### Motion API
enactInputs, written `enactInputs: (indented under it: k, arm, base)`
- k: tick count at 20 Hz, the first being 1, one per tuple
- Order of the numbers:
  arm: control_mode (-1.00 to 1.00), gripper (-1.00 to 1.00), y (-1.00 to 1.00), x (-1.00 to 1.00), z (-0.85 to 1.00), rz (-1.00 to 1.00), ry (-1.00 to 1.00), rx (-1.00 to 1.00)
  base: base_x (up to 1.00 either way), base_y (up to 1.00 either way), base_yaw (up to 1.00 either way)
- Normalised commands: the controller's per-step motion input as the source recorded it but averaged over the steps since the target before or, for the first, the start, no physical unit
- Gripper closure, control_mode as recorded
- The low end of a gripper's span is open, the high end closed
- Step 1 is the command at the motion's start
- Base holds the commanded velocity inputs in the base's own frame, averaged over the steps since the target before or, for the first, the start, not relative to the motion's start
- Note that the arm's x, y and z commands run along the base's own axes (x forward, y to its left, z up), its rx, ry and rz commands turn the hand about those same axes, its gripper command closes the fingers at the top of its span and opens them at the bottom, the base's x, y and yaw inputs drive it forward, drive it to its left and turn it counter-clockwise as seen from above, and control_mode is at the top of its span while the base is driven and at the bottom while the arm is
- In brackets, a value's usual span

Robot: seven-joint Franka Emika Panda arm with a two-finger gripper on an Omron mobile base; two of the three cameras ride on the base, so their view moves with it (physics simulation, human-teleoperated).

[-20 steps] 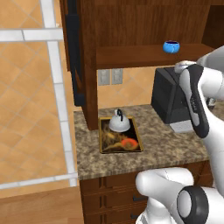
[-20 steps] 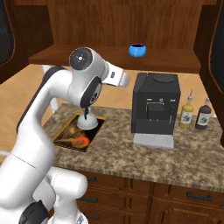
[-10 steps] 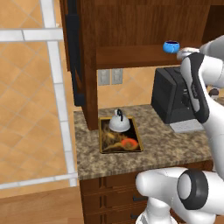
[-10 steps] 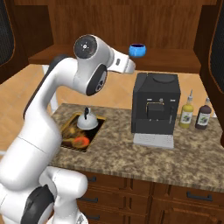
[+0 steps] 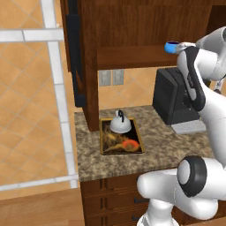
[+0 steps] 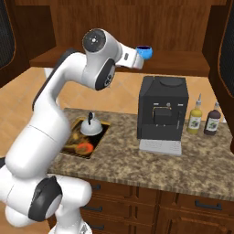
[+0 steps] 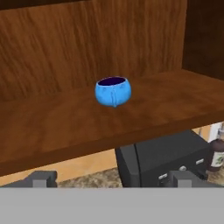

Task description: Pick the kettle from the counter and place it on the tray. Then pick the mug from the cabinet and place it on the tray. Then close the cabinet doors.

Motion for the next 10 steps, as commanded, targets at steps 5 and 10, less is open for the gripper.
enactInputs:
  k: [5,10]
  arm:
    - [-1.00,-1.00,-0.01,0.37,-0.02,0.00,0.00,0.00]
    - [-1.00,-1.00,-0.03,0.24,-0.01,0.00,0.00,-0.02]
  base:
    - [0.00,0.00,0.00]
    - [0.00,0.00,0.00]
